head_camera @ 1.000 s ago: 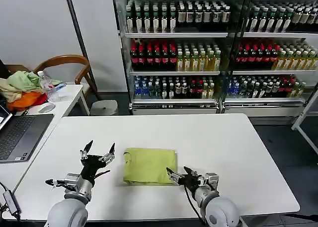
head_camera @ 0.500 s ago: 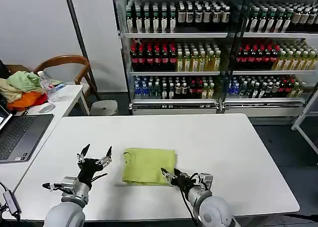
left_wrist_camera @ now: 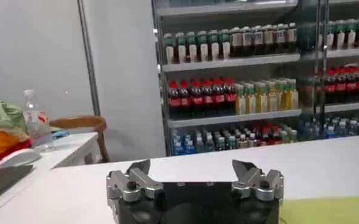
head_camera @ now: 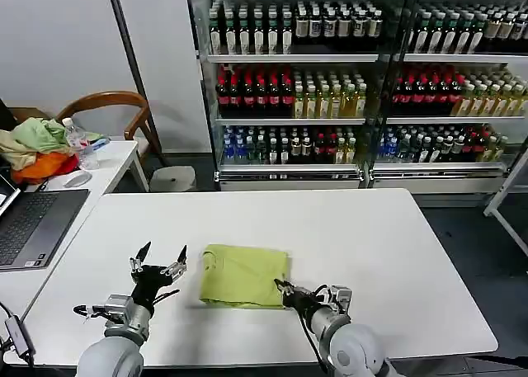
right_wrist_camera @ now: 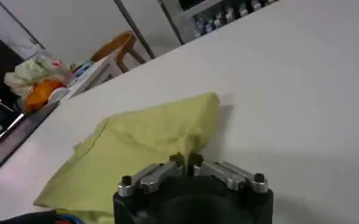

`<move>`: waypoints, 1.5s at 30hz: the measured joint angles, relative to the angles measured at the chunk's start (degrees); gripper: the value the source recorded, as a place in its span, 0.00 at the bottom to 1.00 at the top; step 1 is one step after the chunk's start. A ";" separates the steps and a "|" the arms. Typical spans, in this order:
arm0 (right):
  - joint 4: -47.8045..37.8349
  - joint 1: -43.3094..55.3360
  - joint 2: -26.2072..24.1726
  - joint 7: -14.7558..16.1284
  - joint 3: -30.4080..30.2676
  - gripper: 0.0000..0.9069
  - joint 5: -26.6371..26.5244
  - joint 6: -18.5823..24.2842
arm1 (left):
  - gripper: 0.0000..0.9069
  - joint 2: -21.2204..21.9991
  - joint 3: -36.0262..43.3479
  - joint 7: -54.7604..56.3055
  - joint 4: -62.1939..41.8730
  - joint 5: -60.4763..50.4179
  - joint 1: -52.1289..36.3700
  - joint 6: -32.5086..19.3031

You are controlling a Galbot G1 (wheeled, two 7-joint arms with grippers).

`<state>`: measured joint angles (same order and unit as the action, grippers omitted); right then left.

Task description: Fold and organize the clothes.

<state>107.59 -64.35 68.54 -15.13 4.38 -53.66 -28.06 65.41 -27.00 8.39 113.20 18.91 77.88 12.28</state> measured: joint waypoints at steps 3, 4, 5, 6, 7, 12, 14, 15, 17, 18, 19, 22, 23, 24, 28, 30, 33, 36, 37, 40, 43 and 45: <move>0.00 0.41 -0.22 0.02 0.46 0.00 0.22 0.07 | 1.00 0.09 -0.04 0.03 -0.07 -0.01 0.13 -0.05; -0.01 0.53 -0.31 0.04 0.59 0.00 0.31 0.07 | 1.00 0.11 -0.04 0.03 -0.08 -0.02 0.14 -0.08; -0.08 0.70 -0.43 0.07 0.78 0.00 0.43 0.08 | 1.00 0.16 -0.04 0.03 -0.09 -0.02 0.12 -0.10; -0.18 0.86 -0.57 0.07 0.98 0.00 0.58 0.08 | 1.00 0.22 -0.05 0.03 -0.09 -0.02 0.06 -0.11; -0.32 1.07 -0.73 0.14 1.23 0.00 0.79 0.08 | 1.00 0.27 -0.05 0.03 -0.10 -0.03 0.00 -0.13; -1.02 1.69 -1.50 0.52 2.56 0.00 1.85 0.06 | 1.00 0.47 0.06 0.02 -0.10 -0.08 0.00 -0.16; -1.29 1.72 -1.85 0.73 3.11 0.00 2.26 0.02 | 1.00 0.53 0.11 0.02 -0.11 -0.09 0.07 -0.23; -1.43 1.72 -2.05 0.86 3.38 0.00 2.42 0.02 | 1.00 0.58 0.12 0.02 -0.14 -0.10 0.07 -0.28; -1.74 1.65 -2.43 1.12 3.97 0.00 2.84 0.02 | 1.00 0.67 0.18 0.02 -0.15 -0.13 0.05 -0.33; -1.87 1.60 -2.60 1.23 4.21 0.00 3.09 0.04 | 1.00 0.69 0.22 0.01 -0.15 -0.16 0.05 -0.35; -2.07 1.50 -2.83 1.43 4.50 0.00 3.40 0.10 | 1.00 0.69 0.28 0.00 -0.14 -0.23 0.05 -0.38; -2.58 1.22 -3.35 1.87 5.30 0.00 4.22 0.16 | 1.00 0.69 0.34 -0.02 -0.08 -0.36 0.09 -0.45; -2.72 1.20 -3.53 2.04 5.55 0.00 4.49 0.18 | 1.00 0.68 0.35 -0.01 -0.06 -0.38 0.11 -0.48; -2.85 1.20 -3.68 2.19 5.78 0.00 4.74 0.20 | 1.00 0.69 0.38 -0.01 -0.06 -0.40 0.13 -0.50; -3.54 1.60 -4.35 3.20 6.70 0.00 5.91 0.05 | 1.00 0.73 0.63 -0.02 0.24 -0.55 0.21 -0.64; -3.94 1.87 -4.71 3.95 7.01 0.00 6.59 0.05 | 1.00 0.75 0.64 -0.03 0.46 -0.56 0.24 -0.65; -4.52 2.42 -4.89 5.00 7.31 0.00 7.70 0.43 | 1.00 0.87 0.63 -0.06 0.72 -0.59 0.42 -0.84; -5.20 2.85 -4.78 5.49 7.43 0.00 8.77 1.04 | 1.00 0.98 0.63 -0.08 0.85 -0.80 0.74 -0.99; -5.45 2.86 -4.68 5.63 7.43 0.00 9.13 1.30 | 1.00 0.99 0.62 -0.06 0.86 -0.82 0.81 -1.05; -5.82 2.74 -4.44 6.20 7.44 0.00 10.02 1.91 | 1.00 0.97 0.53 -0.08 1.10 -0.88 1.11 -1.15; -5.98 2.48 -4.44 6.62 7.72 0.00 10.81 2.29 | 1.00 0.91 0.37 -0.08 1.34 -0.99 1.37 -1.21; -6.11 2.27 -4.52 6.74 7.92 0.00 11.27 2.60 | 1.00 0.91 0.35 -0.09 1.44 -0.98 1.56 -1.27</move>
<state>101.48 -62.08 64.01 -8.39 12.30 -42.39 -25.46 66.32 -26.65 8.31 114.64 17.92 79.44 11.01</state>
